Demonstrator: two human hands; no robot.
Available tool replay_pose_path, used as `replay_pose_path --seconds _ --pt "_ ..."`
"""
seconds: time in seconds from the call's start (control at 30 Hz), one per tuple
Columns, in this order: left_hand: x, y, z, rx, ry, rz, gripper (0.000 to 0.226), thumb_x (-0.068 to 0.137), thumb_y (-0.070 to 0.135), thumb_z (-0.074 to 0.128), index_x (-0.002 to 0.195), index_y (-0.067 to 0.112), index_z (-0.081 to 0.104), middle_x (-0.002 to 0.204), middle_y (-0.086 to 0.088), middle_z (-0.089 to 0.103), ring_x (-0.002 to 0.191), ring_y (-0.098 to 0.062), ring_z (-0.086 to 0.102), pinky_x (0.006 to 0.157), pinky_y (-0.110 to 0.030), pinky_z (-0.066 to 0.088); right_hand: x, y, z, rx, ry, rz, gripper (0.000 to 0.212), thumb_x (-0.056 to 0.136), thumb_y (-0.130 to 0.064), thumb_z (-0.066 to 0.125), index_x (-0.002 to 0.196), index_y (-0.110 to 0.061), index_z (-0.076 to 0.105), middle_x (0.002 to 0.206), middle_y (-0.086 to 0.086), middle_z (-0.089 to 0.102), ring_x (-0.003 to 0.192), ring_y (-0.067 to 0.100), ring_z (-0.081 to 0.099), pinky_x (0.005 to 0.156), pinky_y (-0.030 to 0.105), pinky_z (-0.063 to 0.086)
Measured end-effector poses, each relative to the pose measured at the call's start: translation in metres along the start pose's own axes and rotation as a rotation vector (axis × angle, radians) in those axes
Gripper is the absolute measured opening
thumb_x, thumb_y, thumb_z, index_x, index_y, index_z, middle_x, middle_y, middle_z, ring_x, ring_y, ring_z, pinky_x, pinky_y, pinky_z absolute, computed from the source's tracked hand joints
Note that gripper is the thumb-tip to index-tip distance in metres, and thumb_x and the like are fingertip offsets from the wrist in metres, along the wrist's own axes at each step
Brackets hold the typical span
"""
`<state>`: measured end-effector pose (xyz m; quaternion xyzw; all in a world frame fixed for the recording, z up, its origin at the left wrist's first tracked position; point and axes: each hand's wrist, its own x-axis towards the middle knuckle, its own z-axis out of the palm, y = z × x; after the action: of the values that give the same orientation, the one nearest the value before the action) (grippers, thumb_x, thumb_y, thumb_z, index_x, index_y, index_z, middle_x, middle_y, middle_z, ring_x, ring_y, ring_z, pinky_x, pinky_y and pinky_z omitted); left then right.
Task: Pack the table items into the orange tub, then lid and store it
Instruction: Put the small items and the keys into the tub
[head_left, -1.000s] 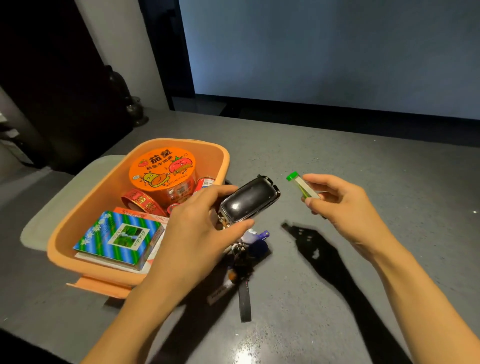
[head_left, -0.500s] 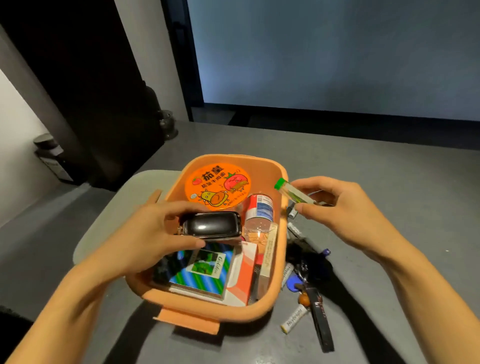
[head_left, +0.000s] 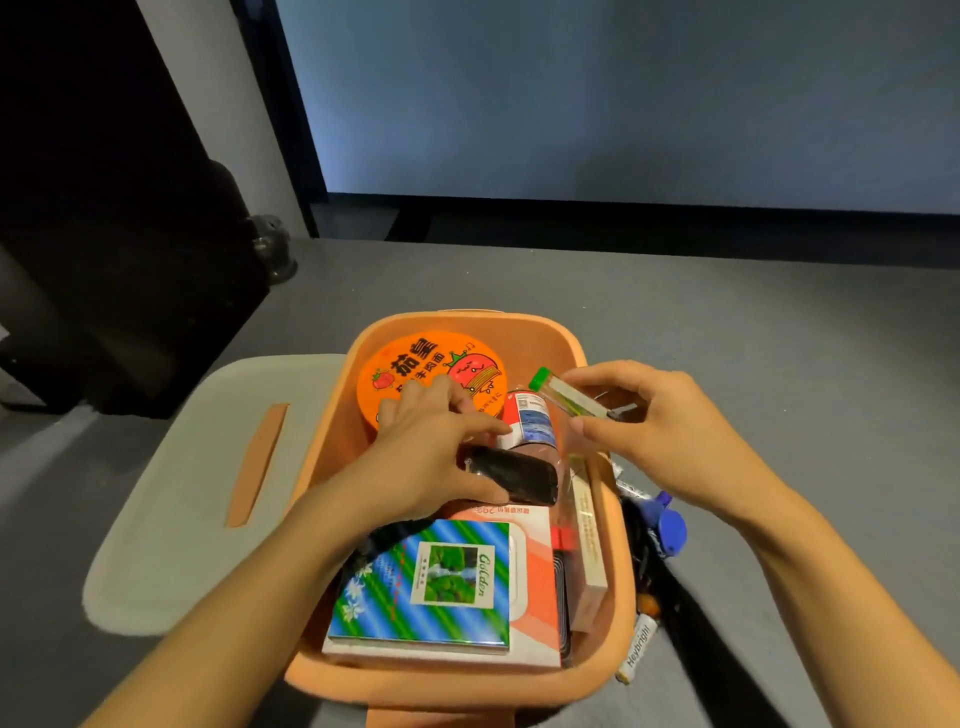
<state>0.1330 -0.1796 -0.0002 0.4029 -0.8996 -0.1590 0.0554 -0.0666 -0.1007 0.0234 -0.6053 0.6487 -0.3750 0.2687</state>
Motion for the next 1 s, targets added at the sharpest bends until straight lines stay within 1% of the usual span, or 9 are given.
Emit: replay_pose_path --seconds 0.13,0.2,0.3,0.37,0.47,0.57,0.67,0.83,1.0 --pt "-0.020 -0.017 -0.016 -0.050 0.099 -0.025 0.064 0.065 0.058 0.068 0.124 0.052 0.043 0.108 0.015 0.033 0.107 -0.008 0.028 0.083 -0.023 0.015 0.002 -0.002 0.002 -0.132 -0.051 -0.048 0.037 0.078 -0.016 0.070 0.102 -0.042 0.059 0.101 -0.018 0.059 0.089 -0.003 0.055 0.073 0.010 0.044" --pt "-0.039 -0.028 -0.021 -0.064 0.132 -0.029 0.066 0.059 0.072 0.062 0.119 0.056 0.040 0.113 0.019 0.036 0.110 -0.008 0.031 0.084 -0.023 0.015 0.004 -0.007 0.009 -0.203 -0.116 -0.085 0.036 0.078 -0.019 0.071 0.106 -0.039 0.061 0.100 -0.021 0.055 0.084 -0.005 0.052 0.071 0.007 0.040" --pt "-0.065 -0.043 -0.021 -0.059 0.180 -0.095 0.070 0.053 0.088 0.036 0.116 0.056 0.036 0.126 0.014 0.041 0.119 -0.016 0.034 0.098 -0.033 0.023 0.008 -0.015 0.024 -0.335 -0.231 -0.149 0.034 0.080 -0.021 0.069 0.111 -0.031 0.063 0.100 -0.018 0.055 0.087 -0.001 0.048 0.086 0.023 0.039" --pt "-0.076 -0.050 -0.020 -0.068 0.216 -0.156 0.073 0.054 0.090 0.029 0.118 0.056 0.035 0.136 0.007 0.040 0.127 -0.021 0.031 0.103 -0.042 0.024 0.011 -0.021 0.034 -0.347 -0.282 -0.187 0.032 0.080 -0.019 0.069 0.111 -0.027 0.065 0.104 -0.012 0.062 0.091 0.006 0.051 0.088 0.030 0.040" --pt "-0.085 -0.053 -0.019 -0.146 0.229 -0.222 0.073 0.052 0.089 0.031 0.118 0.058 0.029 0.142 0.008 0.034 0.135 -0.024 0.023 0.108 -0.049 0.022 0.015 -0.029 0.049 -0.337 -0.321 -0.243 0.032 0.080 -0.019 0.070 0.112 -0.021 0.065 0.107 -0.002 0.065 0.090 0.010 0.055 0.079 0.022 0.041" --pt "-0.088 -0.054 -0.018 -0.192 0.208 -0.248 0.069 0.053 0.083 0.034 0.117 0.058 0.025 0.145 0.011 0.029 0.139 -0.020 0.016 0.111 -0.050 0.019 0.018 -0.034 0.060 -0.376 -0.340 -0.282 0.034 0.080 -0.022 0.070 0.113 -0.021 0.063 0.107 -0.003 0.064 0.087 0.008 0.053 0.073 0.016 0.037" --pt "-0.089 -0.055 -0.019 -0.201 0.201 -0.255 0.069 0.054 0.080 0.033 0.119 0.056 0.026 0.146 0.011 0.029 0.139 -0.018 0.014 0.112 -0.049 0.018 0.020 -0.037 0.063 -0.386 -0.347 -0.306 0.033 0.078 -0.023 0.072 0.110 -0.022 0.065 0.096 -0.007 0.061 0.076 0.001 0.047 0.067 0.009 0.035" --pt "-0.092 -0.056 -0.021 -0.211 0.169 -0.251 0.064 0.061 0.074 0.043 0.120 0.055 0.027 0.147 0.012 0.027 0.141 -0.015 0.009 0.113 -0.047 0.015 0.023 -0.040 0.056 -0.396 -0.306 -0.265 0.035 0.076 -0.026 0.074 0.109 -0.025 0.066 0.096 -0.008 0.059 0.082 0.006 0.050 0.067 0.017 0.033" --pt "-0.096 -0.061 -0.027 -0.213 0.163 -0.242 0.079 0.046 0.092 0.026 0.117 0.058 0.023 0.144 0.015 0.027 0.139 -0.015 0.014 0.112 -0.046 0.018 0.025 -0.057 0.078 -0.342 -0.394 -0.336 0.038 0.075 -0.029 0.075 0.111 -0.023 0.065 0.103 -0.006 0.065 0.085 0.007 0.053 0.069 0.015 0.039"
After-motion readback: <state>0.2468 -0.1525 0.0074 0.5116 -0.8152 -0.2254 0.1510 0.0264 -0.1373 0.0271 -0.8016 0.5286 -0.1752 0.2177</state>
